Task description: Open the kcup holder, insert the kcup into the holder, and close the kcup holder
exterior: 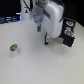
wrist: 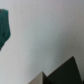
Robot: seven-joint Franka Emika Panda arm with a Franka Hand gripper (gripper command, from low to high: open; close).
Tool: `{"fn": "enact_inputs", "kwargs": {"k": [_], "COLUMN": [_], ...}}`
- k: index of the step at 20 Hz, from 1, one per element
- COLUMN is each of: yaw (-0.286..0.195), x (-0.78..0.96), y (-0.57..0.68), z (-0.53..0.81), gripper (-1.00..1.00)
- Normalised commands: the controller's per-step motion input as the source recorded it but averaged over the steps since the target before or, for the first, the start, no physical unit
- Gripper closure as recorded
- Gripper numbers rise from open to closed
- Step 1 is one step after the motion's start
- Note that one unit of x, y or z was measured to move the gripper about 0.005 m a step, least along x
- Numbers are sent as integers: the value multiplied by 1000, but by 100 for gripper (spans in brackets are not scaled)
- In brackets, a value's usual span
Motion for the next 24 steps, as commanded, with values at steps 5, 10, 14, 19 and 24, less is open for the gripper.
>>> {"fn": "enact_inputs", "kwargs": {"k": [5,10,14,19,24], "yaw": [-235,-224,-222,-224,-223], "x": [-322,-330,-407,-463,-545], "y": [-523,-543,-553,-544,-540], "z": [-10,-24,-84,-182,-335], "gripper": [-100,-100,-100,-100,-100]}}
